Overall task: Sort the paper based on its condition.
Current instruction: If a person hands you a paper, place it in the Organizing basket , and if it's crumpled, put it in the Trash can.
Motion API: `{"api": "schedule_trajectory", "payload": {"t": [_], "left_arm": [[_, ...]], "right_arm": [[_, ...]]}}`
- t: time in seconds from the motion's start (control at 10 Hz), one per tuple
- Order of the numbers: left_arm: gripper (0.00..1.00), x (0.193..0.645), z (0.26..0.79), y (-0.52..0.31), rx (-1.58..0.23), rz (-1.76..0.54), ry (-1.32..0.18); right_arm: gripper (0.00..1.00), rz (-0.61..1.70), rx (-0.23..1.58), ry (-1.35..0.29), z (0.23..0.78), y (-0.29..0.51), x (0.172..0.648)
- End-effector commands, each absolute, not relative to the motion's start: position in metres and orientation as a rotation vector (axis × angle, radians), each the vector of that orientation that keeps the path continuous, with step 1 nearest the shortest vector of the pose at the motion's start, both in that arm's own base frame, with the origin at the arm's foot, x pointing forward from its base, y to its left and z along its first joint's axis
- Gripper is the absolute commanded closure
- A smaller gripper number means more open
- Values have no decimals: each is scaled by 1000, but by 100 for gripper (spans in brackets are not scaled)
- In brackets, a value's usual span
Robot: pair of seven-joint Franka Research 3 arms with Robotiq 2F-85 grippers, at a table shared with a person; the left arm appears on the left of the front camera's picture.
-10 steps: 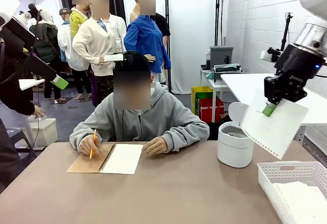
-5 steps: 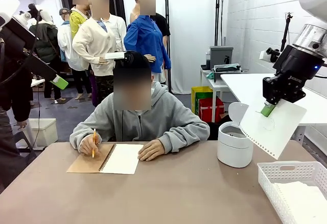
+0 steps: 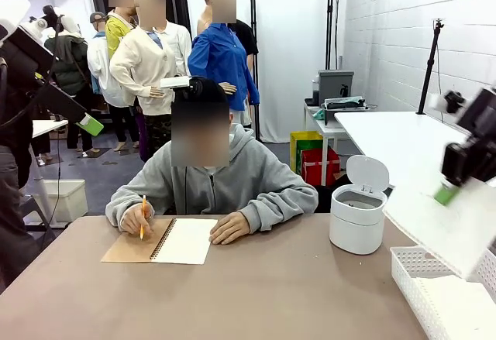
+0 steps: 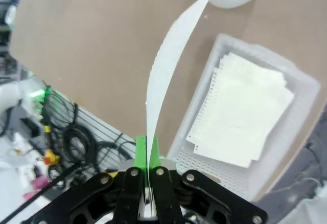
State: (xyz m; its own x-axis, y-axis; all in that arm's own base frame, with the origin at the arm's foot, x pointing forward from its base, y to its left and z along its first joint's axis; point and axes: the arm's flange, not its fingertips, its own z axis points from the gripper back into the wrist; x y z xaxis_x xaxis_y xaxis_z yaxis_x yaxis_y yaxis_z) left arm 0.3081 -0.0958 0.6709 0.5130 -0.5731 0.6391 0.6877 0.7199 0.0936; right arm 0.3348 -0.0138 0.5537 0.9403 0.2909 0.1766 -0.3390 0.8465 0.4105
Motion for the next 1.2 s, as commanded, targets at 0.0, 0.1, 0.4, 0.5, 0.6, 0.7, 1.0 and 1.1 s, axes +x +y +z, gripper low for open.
{"api": "schedule_trajectory", "payload": {"t": [0.0, 0.1, 0.4, 0.5, 0.6, 0.7, 1.0, 1.1], "left_arm": [[0, 308, 671, -95, -186, -764, -699], [0, 308, 671, -95, -186, -764, -699], [0, 308, 671, -95, -186, -764, -699], [0, 308, 671, -95, -186, -764, -699], [0, 308, 671, -95, -186, -764, -699], [0, 308, 671, -95, -186, -764, -699], [0, 308, 671, -95, -186, -764, -699], [0, 308, 671, -95, -186, -764, -699]], "right_arm": [[100, 291, 424, -106, 518, -37, 311], [100, 243, 422, -91, 501, -47, 311], [100, 168, 339, -37, 472, -62, 339], [100, 163, 331, -27, 466, -63, 350], [100, 179, 339, -19, 472, -64, 351], [100, 213, 327, -102, 510, -50, 349], [100, 197, 345, -64, 483, -61, 349], [100, 232, 330, -50, 467, -55, 354]]}}
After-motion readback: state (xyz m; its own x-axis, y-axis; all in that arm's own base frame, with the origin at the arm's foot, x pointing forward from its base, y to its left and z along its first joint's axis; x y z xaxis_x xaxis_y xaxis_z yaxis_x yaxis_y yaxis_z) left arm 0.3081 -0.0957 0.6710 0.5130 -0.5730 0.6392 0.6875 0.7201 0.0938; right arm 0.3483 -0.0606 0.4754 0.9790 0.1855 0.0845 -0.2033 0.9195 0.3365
